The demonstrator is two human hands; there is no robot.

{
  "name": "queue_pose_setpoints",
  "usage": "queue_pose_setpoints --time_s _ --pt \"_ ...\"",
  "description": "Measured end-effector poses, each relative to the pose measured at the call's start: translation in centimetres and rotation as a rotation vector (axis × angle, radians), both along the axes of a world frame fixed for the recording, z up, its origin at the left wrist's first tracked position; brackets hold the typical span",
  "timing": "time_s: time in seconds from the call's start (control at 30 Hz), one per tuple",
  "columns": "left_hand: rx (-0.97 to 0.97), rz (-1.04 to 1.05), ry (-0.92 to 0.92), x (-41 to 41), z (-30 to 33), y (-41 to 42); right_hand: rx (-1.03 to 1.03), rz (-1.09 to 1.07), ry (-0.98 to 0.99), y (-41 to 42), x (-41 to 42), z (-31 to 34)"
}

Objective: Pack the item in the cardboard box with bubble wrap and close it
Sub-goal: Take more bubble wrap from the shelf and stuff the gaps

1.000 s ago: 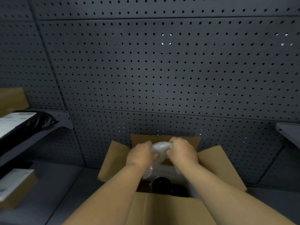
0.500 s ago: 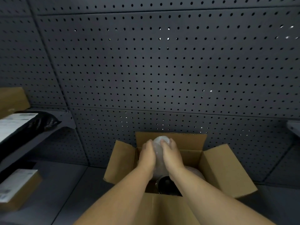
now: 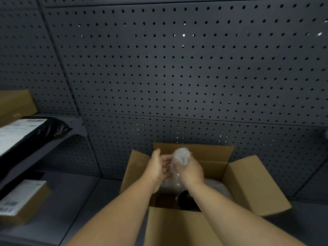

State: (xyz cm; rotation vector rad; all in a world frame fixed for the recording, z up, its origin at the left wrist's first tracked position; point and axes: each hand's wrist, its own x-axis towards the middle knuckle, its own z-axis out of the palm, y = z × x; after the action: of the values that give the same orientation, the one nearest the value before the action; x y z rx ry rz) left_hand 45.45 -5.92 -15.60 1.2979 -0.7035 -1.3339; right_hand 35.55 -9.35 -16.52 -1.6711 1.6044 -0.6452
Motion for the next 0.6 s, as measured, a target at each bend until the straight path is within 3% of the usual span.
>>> queue_pose_setpoints --time_s 0.1,0.17,0.3,0.4,0.6 --pt "0.01 -0.035 -0.134 0.4 0.3 0.2 -0.083 -0.004 0.133 0.8 0.3 0.5" --pt "0.031 -0.055 -0.327 1.1 0.8 0.3 -0.144 0.006 0.136 1.2 0.4 0.5" --pt "0.001 -0.138 -1.218 4.1 0.4 0.6 -0.14 0.064 0.151 1.5 0.4 -0.2" --pt "0.02 -0.362 -1.605 5.6 -0.6 1.1 -0.063 0.133 0.182 1.9 0.8 -0.5" --pt "0.208 -0.545 -1.729 6.0 -2.1 2.0 0.042 0.208 0.234 2.1 2.2 -1.6"
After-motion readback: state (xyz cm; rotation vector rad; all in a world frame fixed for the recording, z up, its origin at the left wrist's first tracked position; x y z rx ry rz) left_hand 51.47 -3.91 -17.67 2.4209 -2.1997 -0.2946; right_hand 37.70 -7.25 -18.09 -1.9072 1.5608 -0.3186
